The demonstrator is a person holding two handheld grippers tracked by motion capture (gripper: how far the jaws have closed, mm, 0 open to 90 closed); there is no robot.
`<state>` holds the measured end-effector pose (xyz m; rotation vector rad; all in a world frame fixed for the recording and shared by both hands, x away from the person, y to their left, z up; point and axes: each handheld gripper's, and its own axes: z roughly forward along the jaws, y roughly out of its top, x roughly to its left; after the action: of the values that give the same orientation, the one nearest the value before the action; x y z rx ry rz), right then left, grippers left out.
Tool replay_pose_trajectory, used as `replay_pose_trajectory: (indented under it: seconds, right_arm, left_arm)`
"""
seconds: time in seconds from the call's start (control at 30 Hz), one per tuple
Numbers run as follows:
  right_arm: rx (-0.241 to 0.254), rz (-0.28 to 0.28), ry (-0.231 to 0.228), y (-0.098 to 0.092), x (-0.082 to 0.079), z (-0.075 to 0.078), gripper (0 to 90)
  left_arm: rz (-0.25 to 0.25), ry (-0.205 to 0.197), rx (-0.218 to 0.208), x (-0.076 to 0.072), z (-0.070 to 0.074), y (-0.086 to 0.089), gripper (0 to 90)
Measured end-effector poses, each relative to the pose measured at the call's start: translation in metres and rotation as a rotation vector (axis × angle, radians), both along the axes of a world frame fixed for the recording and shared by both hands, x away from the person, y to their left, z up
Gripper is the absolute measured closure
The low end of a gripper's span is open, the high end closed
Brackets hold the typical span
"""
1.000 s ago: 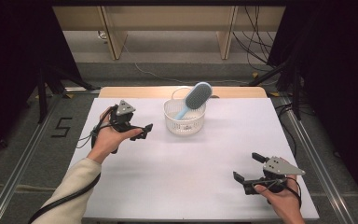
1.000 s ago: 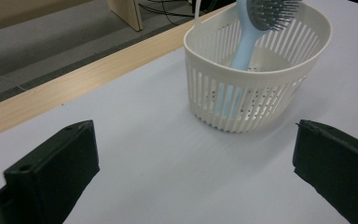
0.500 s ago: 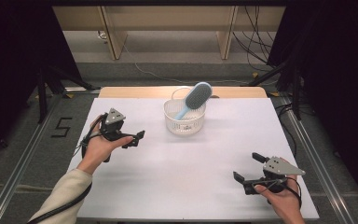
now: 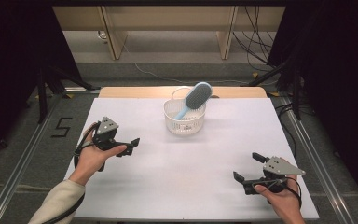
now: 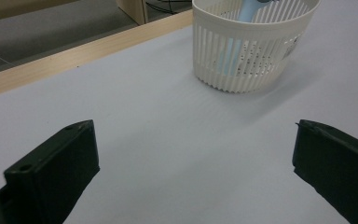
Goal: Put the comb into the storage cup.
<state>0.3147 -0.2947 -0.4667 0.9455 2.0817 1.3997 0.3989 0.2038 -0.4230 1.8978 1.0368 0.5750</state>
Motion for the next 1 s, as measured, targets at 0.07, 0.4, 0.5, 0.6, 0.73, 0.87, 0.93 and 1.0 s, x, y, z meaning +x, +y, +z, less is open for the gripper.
replay_pose_trajectory:
  seconds: [0.07,0.4,0.5,0.6,0.73,0.87,0.93,1.0]
  right_arm:
    - [0.000,-0.001,-0.001,0.000,0.000,0.000,0.2]
    - [0.002,-0.002,-0.001,0.000,0.000,0.000,0.2]
    - [0.003,-0.002,-0.002,0.000,0.000,0.000,0.2]
    - [0.002,-0.002,-0.001,0.000,0.000,0.000,0.2]
    - [0.001,-0.001,-0.001,0.000,0.000,0.000,0.2]
    - [0.000,-0.001,-0.002,0.000,0.000,0.000,0.2]
    - [0.000,0.001,-0.003,0.000,0.000,0.000,0.2]
    - [-0.001,0.002,-0.003,0.000,0.000,0.000,0.2]
  left_arm:
    - [-0.002,0.001,0.001,-0.003,-0.001,0.000,0.0]
    - [-0.014,0.001,0.020,-0.016,-0.005,0.002,0.0]
    - [-0.016,-0.002,0.019,-0.020,-0.006,0.002,0.0]
    - [-0.022,-0.007,0.025,-0.025,-0.007,0.001,0.0]
    - [-0.030,-0.015,0.034,-0.030,-0.009,0.000,0.0]
    - [-0.034,-0.019,0.039,-0.035,-0.011,0.000,0.0]
    - [-0.036,-0.024,0.043,-0.038,-0.013,0.000,0.0]
    - [-0.038,-0.027,0.045,-0.040,-0.014,0.000,0.0]
